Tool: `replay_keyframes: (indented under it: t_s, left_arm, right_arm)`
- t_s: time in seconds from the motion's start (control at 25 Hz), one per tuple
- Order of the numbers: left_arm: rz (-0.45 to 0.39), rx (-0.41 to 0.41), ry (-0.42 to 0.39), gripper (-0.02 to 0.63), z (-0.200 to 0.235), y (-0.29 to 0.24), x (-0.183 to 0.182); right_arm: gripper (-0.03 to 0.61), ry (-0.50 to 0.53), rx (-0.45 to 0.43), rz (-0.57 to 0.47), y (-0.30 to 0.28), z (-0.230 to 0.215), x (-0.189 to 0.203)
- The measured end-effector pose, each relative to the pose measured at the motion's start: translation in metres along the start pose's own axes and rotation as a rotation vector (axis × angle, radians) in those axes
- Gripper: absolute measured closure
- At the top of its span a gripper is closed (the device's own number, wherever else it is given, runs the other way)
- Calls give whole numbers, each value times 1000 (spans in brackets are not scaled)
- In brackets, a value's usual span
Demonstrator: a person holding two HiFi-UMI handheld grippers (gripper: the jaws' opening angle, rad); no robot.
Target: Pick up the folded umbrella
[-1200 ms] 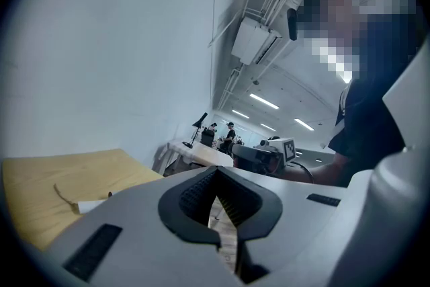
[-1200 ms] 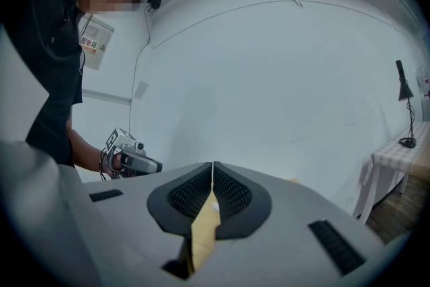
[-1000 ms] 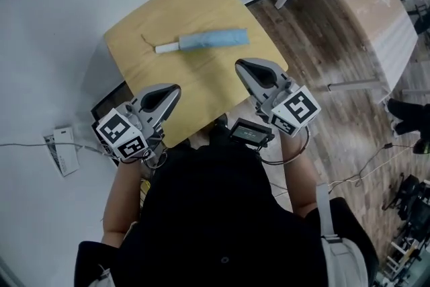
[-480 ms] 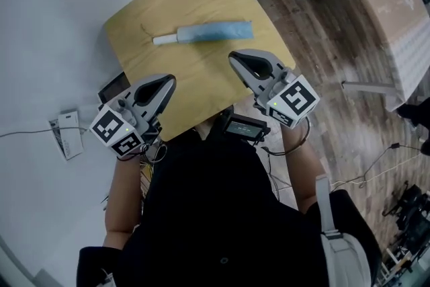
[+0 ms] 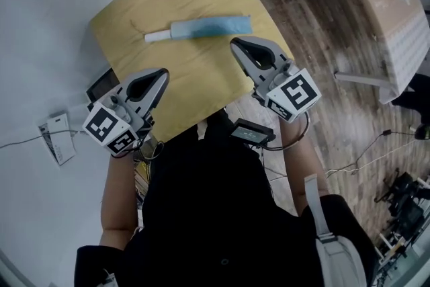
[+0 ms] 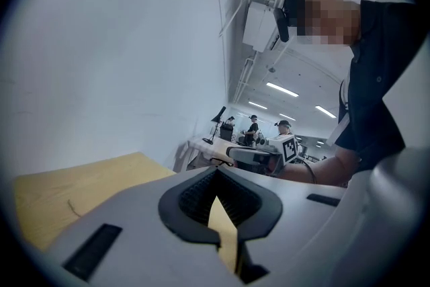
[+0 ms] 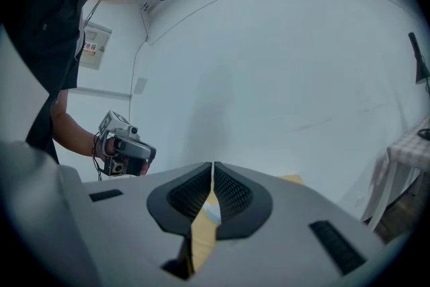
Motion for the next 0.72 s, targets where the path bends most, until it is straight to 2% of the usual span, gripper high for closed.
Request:
replay_keyframes:
  t_s: [0.32, 0.44, 0.56, 0.72]
  left_arm:
    - [-19, 26, 45, 603, 22, -5, 22]
    - [-26, 0, 64, 603, 30, -2, 39]
    - [-35, -16, 104, 603, 37, 1, 52]
    - [-30, -15, 133, 603, 45, -6, 65]
  right_arm:
    - [555, 111, -3, 142, -23, -10, 1]
    - [555, 150, -49, 242, -47, -14, 14]
    - [549, 237, -84, 337, -68, -11, 20]
    - [457, 307, -108, 441, -86, -15, 32]
Point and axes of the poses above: the fingertips, and each gripper's own axes: y backward along the fingers, z to its left, x out of its underside, the point moved 8 cm from there along y, backward along the fingers, and after that the axes turned 7 degrees about z, right-handed, at the moved point
